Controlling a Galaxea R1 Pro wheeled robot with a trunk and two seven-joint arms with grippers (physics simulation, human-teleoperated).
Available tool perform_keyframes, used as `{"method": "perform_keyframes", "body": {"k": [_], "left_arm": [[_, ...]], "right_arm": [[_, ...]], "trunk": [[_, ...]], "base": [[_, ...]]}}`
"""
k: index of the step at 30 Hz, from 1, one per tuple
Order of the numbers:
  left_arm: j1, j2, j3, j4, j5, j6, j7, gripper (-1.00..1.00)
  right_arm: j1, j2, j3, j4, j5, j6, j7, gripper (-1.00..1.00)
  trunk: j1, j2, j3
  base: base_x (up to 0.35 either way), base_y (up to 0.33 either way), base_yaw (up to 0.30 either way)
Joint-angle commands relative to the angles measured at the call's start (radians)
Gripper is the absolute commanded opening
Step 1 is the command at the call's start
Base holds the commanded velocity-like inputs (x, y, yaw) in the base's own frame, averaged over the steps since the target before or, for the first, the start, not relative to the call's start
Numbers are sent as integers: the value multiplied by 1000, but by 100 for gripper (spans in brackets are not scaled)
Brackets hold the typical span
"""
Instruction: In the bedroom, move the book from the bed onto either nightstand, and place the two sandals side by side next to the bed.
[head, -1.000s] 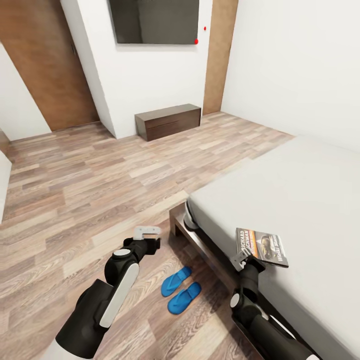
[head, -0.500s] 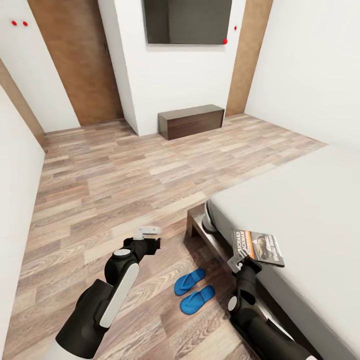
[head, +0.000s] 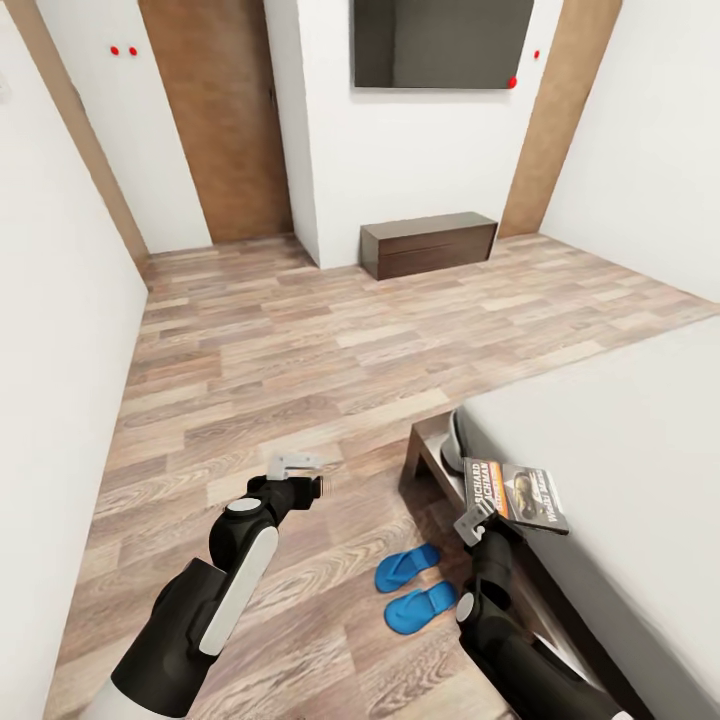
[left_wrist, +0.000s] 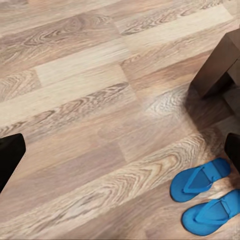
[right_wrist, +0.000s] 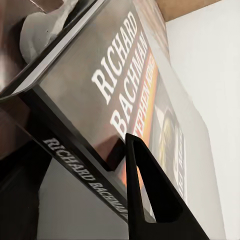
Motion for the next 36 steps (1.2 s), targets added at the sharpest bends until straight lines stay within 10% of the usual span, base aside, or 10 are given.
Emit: {"method": "perform_keyframes", "body": {"k": [1,27,36], "left_arm": [[-1,0,-1,0,11,2,10,100],[-1,1,0,0,17,-1,10,100],[-1,0,2,3,20,-1,10,100]], "right_arm": [[-1,-1,3,-1,6,8,-2,-100],[-1,-1,3,-6,-7,-36,7,-100],[-1,-1,-8,-20,-12,-129,131,-100]], "trunk": [[0,0,-1],[0,0,-1],[0,0,0]], "base": [[0,0,273],[0,0,273],[0,0,273]]}}
